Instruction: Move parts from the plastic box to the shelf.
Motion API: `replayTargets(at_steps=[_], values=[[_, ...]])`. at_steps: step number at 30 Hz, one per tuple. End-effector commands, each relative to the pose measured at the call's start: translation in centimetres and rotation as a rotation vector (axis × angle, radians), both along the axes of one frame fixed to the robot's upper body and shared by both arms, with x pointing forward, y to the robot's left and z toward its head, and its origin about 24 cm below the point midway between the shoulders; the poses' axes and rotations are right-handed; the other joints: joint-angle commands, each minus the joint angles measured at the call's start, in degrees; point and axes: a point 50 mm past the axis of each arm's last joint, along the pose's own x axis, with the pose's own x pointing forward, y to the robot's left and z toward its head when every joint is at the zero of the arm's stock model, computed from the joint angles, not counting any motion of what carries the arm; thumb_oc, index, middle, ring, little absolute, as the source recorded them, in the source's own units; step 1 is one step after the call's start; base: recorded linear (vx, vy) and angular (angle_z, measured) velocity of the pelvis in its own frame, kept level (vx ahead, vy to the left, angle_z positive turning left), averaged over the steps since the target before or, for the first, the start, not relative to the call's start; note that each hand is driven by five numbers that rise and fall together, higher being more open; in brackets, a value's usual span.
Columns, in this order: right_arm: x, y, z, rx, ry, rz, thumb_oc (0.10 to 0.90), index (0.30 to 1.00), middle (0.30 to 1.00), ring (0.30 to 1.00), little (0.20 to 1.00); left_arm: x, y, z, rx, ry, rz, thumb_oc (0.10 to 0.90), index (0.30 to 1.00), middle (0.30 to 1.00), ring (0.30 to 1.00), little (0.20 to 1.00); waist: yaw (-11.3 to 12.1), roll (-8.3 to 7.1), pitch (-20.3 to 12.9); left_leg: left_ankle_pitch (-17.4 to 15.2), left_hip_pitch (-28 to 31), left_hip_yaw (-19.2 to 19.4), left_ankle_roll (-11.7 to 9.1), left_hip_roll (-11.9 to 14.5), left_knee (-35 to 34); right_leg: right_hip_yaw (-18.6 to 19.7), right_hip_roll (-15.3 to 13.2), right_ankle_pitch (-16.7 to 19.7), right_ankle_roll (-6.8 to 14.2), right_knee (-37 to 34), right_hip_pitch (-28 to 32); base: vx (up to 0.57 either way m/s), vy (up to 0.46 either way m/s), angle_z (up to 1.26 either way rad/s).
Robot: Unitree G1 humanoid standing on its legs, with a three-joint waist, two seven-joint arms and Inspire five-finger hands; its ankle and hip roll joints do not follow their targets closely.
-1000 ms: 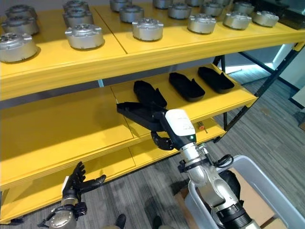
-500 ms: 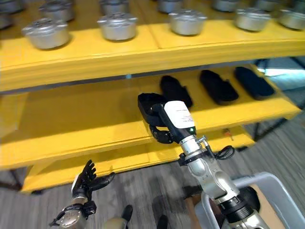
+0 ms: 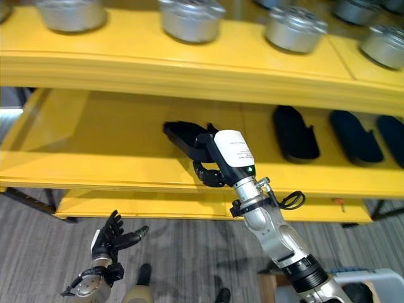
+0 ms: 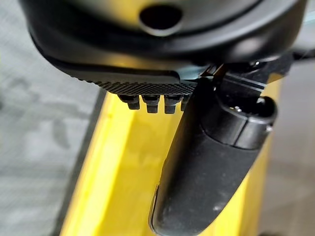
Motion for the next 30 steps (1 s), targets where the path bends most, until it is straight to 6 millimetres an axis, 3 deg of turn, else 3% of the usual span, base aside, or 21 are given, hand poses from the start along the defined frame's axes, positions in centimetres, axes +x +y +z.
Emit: replayTargets(at_steps=[1, 6, 13, 20, 25, 30], values=[[0.0, -0.2, 6.0, 0.09, -0.294, 0.028, 0.4, 0.3, 0.3, 0.3, 0.3, 0.1, -0.2, 2.0, 0.044, -0.125, -0.052, 0.9, 1.0, 1.0, 1.0, 1.0, -0.6, 1.58, -7.7, -0.3, -1.9, -0.3, 1.9, 1.5, 2.9, 1.2, 4.4, -7.1, 0.7, 5.1, -0.8, 0.05, 0.122, 0.11], [1.0, 0.2, 4.8, 0.087, -0.23, -0.003, 0.4, 0.3, 0.3, 0.3, 0.3, -0.6, 0.3, 2.0, 0.062, -0.108, -0.069, 0.9, 1.0, 1.0, 1.0, 1.0, 1.2, 0.56, -7.5, -1.9, -2.7, 1.1, 4.0, -1.9, 2.2, 0.7, 1.3, -5.4, 3.1, 5.3, -2.1, 0.07, 0.175, 0.0], [2.5, 1.0, 4.5, 0.07, -0.207, -0.042, 0.4, 0.3, 0.3, 0.3, 0.3, -0.4, 0.3, 2.5, 0.073, -0.121, -0.101, 0.9, 1.0, 1.0, 1.0, 1.0, 2.9, 0.33, -5.4, -1.6, -5.6, 0.4, 4.8, -3.6, 2.2, -0.6, 0.0, -4.6, 3.8, 5.2, -4.0, -0.02, 0.058, 0.0], [5.6, 1.5, 5.4, 0.053, -0.208, -0.12, 0.4, 0.3, 0.3, 0.3, 0.3, 0.8, -0.4, 3.3, 0.091, -0.16, -0.171, 0.9, 1.0, 1.0, 1.0, 1.0, 4.4, 2.44, -0.4, -0.3, -11.2, -0.8, 4.8, -4.5, 3.3, -1.9, -1.1, -3.2, 3.9, 6.4, -8.8, -0.12, 0.027, 0.12], [7.3, 0.2, 6.5, 0.063, -0.218, -0.216, 0.4, 0.3, 0.3, 0.3, 0.3, 1.7, -1.1, 3.9, 0.081, -0.195, -0.2, 0.9, 1.0, 1.0, 1.0, 1.0, 4.0, 4.64, 3.4, 0.2, -13.9, -0.9, 5.2, -5.1, 4.2, -1.8, -2.1, -2.5, 3.9, 7.5, -11.8, -0.08, 0.037, 0.08], [8.3, -1.3, 8.0, 0.065, -0.256, -0.293, 0.4, 0.3, 0.3, 0.3, 0.3, 2.3, -1.4, 4.2, 0.067, -0.221, -0.208, 0.9, 1.0, 1.0, 1.0, 1.0, 3.3, 5.76, 5.0, 0.2, -15.4, -0.3, 5.3, -5.0, 5.1, -0.8, -2.6, -2.2, 3.8, 8.3, -13.9, -0.06, 0.035, -0.04]])
